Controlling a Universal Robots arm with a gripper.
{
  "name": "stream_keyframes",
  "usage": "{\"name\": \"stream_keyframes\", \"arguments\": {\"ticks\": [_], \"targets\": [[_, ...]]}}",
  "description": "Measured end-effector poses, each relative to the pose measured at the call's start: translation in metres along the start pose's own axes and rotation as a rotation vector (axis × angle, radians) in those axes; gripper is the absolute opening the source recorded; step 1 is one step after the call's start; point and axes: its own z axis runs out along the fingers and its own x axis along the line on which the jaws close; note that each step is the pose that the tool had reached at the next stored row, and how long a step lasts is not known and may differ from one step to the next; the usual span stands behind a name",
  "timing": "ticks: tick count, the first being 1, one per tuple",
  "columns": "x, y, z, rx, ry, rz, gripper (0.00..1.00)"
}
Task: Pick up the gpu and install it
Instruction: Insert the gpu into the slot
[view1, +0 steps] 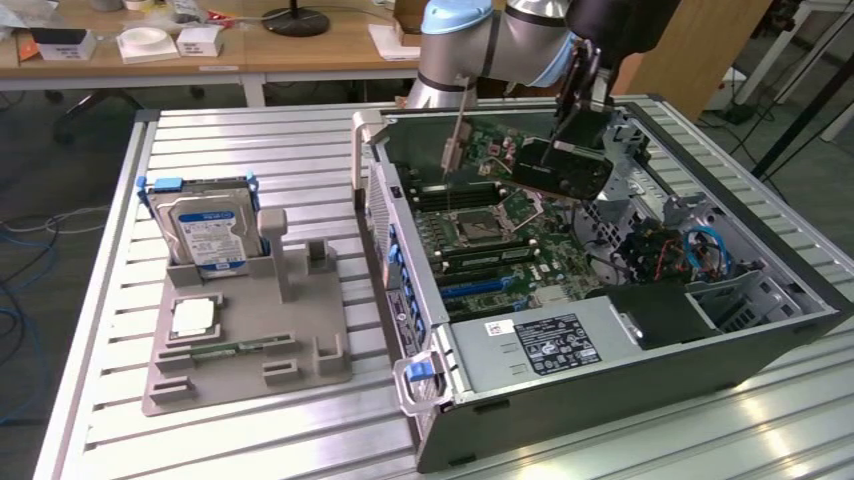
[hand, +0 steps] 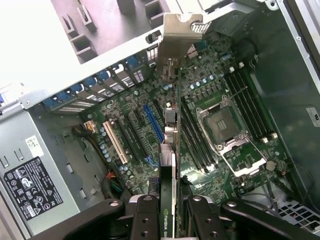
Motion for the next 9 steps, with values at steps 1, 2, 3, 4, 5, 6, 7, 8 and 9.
{"name": "stream_keyframes", "arguments": {"ticks": [1,2,3,4,5,6,7,8,9], "targets": [[0.0,0.0,0.0,-0.0001,0.0003,-0.005,0.26],[0.0,0.0,0.0,-0.0001,0.0004,-0.01,0.26],[0.0,0.0,0.0,0.0,0.0006,-0.015,0.26],[0.0,0.0,0.0,0.0,0.0007,-0.019,0.26],[0.0,0.0,0.0,-0.0001,0.0009,-0.023,0.26],[0.0,0.0,0.0,-0.0001,0.0012,-0.028,0.26],[0.0,0.0,0.0,-0.0001,0.0012,-0.032,0.26],[0.0,0.0,0.0,-0.0001,0.0015,-0.037,0.26],[0.0,0.0,0.0,-0.0001,0.0016,-0.041,0.26]]}}
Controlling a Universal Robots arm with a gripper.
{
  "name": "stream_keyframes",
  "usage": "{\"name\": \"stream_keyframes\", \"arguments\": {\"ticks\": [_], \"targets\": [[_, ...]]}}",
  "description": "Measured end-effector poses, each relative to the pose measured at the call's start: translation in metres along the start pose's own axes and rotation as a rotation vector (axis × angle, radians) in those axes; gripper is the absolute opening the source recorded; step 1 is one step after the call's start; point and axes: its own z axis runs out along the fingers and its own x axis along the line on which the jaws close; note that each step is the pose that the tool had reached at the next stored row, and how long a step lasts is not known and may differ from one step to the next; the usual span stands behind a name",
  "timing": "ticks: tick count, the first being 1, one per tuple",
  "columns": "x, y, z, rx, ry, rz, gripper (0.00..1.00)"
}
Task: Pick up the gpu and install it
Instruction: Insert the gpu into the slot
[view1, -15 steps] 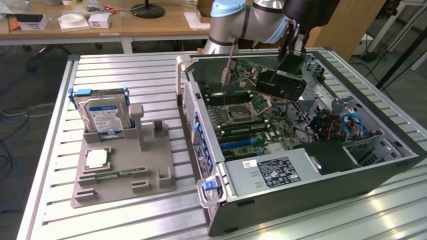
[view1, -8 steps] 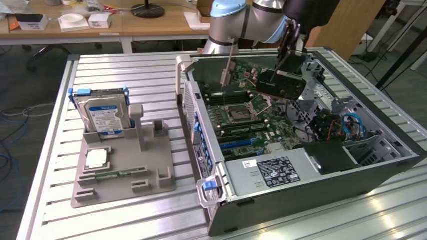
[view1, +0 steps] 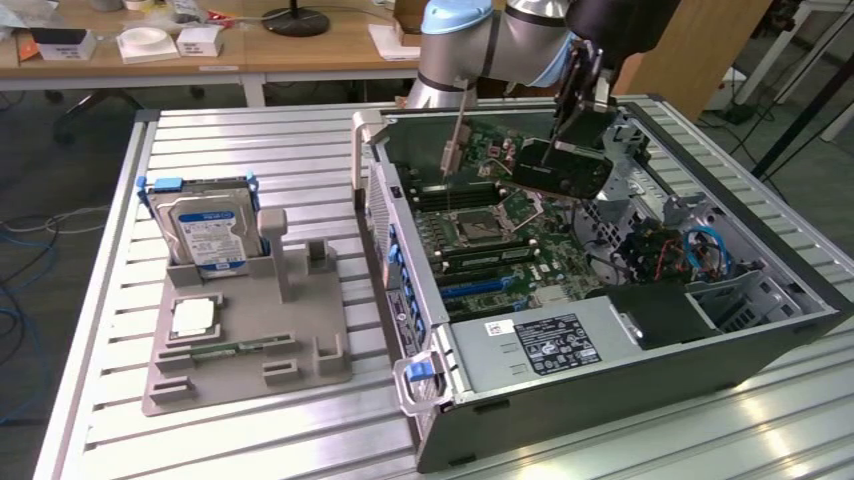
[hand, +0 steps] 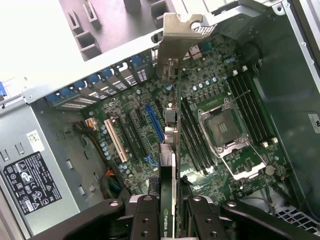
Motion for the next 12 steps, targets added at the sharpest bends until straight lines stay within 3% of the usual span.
{"name": "stream_keyframes", "arguments": {"ticks": [12], "targets": [[0.0,0.0,0.0,-0.0001,0.0028,-0.07,0.26]]}}
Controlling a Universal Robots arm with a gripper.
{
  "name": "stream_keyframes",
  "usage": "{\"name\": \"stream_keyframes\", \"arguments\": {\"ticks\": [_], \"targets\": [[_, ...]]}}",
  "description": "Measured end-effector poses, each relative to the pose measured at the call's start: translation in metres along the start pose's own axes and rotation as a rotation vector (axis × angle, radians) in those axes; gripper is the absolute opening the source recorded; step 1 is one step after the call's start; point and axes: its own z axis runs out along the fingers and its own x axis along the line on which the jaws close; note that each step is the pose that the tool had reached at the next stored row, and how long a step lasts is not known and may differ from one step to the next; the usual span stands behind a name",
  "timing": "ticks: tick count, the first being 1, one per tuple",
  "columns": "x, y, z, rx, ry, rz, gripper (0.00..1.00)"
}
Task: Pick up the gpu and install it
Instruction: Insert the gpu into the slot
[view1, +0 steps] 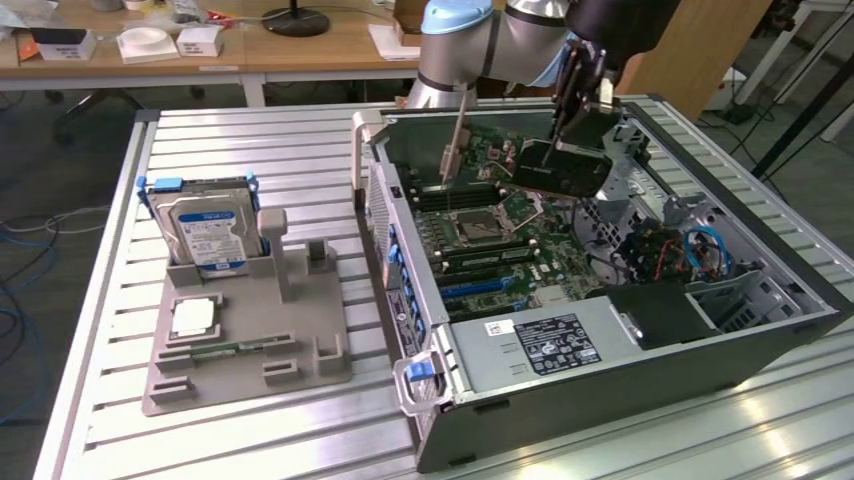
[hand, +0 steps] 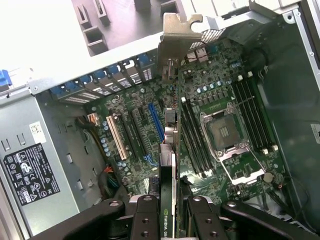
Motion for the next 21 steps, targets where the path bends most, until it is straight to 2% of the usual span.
{"name": "stream_keyframes", "arguments": {"ticks": [21], "targets": [[0.0,0.0,0.0,-0.0004,0.0063,-0.161,0.26]]}}
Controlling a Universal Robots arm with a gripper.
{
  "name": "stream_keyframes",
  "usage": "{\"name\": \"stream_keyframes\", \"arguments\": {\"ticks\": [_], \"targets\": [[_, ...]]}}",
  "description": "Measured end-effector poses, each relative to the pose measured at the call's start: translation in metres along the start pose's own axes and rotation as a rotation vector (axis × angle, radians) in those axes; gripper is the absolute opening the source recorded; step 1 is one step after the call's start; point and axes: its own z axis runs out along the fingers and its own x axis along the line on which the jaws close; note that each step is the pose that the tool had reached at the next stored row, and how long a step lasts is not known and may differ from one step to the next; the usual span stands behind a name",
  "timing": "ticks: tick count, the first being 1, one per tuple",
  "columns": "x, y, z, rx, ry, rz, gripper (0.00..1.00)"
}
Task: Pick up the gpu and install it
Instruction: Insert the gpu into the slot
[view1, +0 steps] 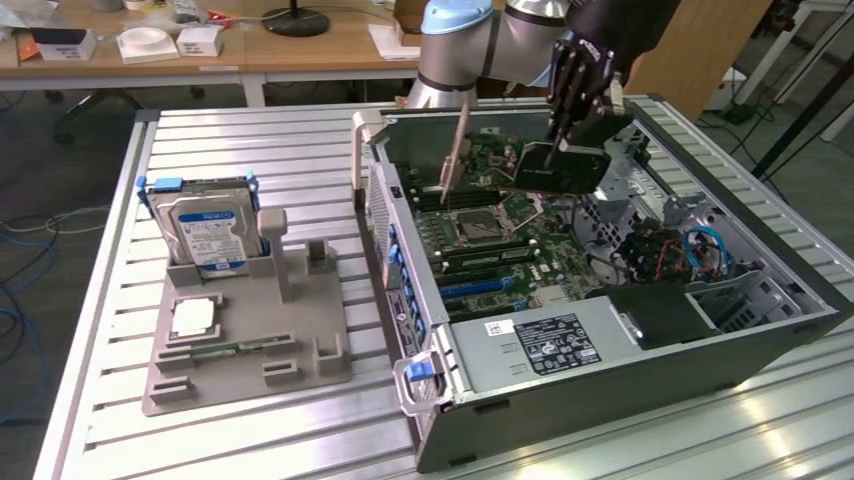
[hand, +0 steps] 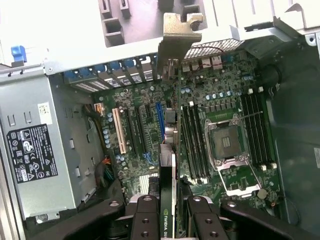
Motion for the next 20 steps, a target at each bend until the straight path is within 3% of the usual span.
{"name": "stream_keyframes", "arguments": {"ticks": [20], "targets": [[0.0,0.0,0.0,-0.0003,0.0069,-0.175,0.26]]}}
